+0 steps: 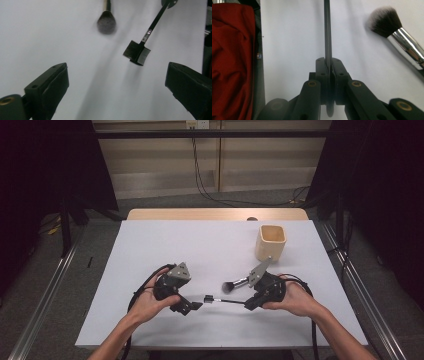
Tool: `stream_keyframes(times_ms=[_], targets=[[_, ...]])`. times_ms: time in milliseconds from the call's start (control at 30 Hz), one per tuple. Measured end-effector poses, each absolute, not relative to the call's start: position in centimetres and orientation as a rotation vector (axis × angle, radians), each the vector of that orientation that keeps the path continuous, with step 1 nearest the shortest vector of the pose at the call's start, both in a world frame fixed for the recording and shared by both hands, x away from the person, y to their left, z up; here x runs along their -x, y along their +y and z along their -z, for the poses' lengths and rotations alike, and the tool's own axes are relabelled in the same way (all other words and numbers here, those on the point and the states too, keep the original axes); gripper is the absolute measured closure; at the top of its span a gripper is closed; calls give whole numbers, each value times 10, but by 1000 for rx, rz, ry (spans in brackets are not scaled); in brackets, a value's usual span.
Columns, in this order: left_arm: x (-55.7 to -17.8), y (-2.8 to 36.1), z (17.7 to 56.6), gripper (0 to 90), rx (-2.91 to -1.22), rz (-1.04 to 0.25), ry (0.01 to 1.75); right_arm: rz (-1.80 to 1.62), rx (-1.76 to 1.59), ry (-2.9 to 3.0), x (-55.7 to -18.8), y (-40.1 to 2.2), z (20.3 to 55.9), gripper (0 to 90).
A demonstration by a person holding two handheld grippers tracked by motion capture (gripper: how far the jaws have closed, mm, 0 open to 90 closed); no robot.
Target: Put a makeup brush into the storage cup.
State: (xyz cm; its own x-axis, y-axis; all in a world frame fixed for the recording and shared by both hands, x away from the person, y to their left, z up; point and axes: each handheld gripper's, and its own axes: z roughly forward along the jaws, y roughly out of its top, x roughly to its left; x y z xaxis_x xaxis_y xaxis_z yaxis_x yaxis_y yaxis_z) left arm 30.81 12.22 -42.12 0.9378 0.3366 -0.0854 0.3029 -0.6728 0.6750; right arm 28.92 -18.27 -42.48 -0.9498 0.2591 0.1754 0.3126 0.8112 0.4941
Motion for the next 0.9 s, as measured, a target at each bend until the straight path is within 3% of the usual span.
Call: stream_keyframes(times_ms=[500, 900], targets=[[-295, 148, 421, 40, -2229, -188, 521, 909, 562, -2861, -284, -197, 433, 858], [-282, 158, 431, 40, -2147, -194, 535, 1085, 669, -2826, -280, -199, 439, 858]])
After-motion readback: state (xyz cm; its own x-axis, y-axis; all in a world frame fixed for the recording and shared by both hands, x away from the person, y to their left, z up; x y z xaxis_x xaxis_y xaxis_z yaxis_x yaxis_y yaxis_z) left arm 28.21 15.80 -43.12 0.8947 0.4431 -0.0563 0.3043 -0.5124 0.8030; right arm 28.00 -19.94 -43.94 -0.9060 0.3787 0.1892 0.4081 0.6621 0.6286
